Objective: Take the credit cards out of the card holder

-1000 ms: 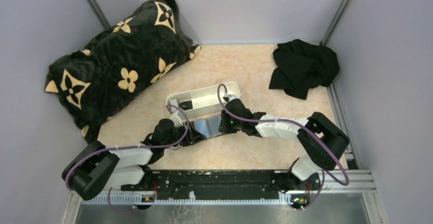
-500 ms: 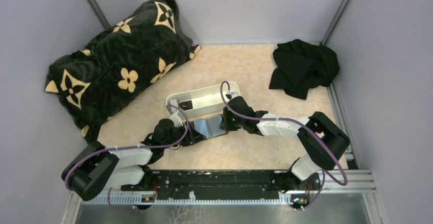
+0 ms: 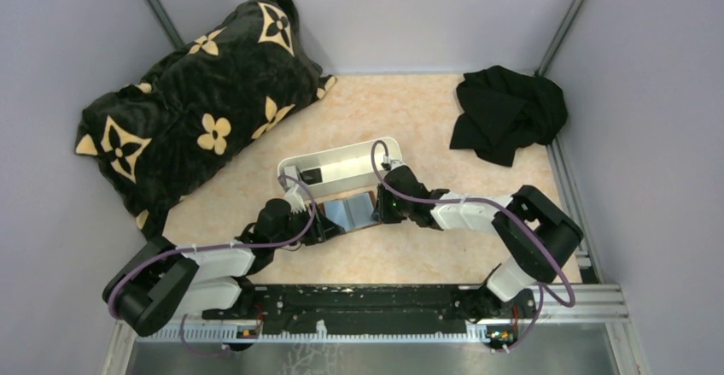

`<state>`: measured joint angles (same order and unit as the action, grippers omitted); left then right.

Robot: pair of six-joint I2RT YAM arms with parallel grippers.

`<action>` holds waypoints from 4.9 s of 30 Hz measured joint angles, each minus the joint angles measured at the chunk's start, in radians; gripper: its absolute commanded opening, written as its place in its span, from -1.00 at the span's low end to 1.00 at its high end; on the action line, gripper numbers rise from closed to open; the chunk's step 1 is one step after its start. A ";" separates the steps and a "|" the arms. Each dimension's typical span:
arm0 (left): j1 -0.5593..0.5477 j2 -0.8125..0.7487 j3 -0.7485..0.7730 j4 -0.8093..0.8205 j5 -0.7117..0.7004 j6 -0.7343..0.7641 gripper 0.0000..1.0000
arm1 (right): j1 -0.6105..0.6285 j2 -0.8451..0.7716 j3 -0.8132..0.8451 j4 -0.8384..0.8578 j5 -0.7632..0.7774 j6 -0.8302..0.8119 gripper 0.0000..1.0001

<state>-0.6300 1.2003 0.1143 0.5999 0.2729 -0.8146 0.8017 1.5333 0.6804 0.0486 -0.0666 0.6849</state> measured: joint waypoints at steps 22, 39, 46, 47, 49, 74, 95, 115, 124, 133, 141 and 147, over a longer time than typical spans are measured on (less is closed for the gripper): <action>0.000 0.001 0.000 0.000 0.001 0.000 0.05 | 0.023 0.100 0.033 0.126 -0.119 0.008 -0.68; 0.000 -0.006 0.000 -0.015 0.000 0.001 0.04 | 0.041 0.187 0.088 0.199 -0.206 0.014 -0.47; 0.003 -0.010 -0.001 -0.019 0.000 0.001 0.04 | 0.040 0.196 0.089 0.220 -0.232 0.015 -0.45; 0.004 -0.010 -0.001 -0.020 0.000 0.001 0.04 | 0.040 0.196 0.089 0.224 -0.236 0.016 -0.44; 0.004 -0.010 -0.001 -0.020 0.000 0.002 0.04 | 0.040 0.199 0.089 0.242 -0.248 0.020 -0.45; 0.004 -0.271 0.069 -0.294 0.025 0.046 0.11 | 0.065 0.210 0.119 0.257 -0.317 0.003 -0.93; 0.004 -0.610 0.280 -0.863 -0.406 -0.144 0.34 | 0.254 0.199 0.266 0.000 -0.050 -0.163 -0.96; 0.008 -0.460 0.313 -0.822 -0.375 -0.271 0.31 | 0.427 0.232 0.369 -0.082 0.191 -0.233 -0.99; 0.008 -0.439 0.241 -0.740 -0.352 -0.318 0.29 | 0.440 0.256 0.370 -0.102 0.227 -0.222 -0.99; 0.009 -0.468 0.198 -0.701 -0.347 -0.344 0.28 | 0.454 0.257 0.375 -0.109 0.251 -0.221 -0.99; 0.012 -0.494 0.175 -0.695 -0.351 -0.374 0.27 | 0.477 0.275 0.408 -0.153 0.315 -0.212 -0.99; 0.018 -0.489 0.157 -0.706 -0.354 -0.388 0.26 | 0.522 0.280 0.426 -0.172 0.367 -0.233 -0.98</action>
<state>-0.6121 0.7116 0.2714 -0.1062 -0.0807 -1.2026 1.3235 1.8137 1.1069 -0.1234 0.3004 0.4515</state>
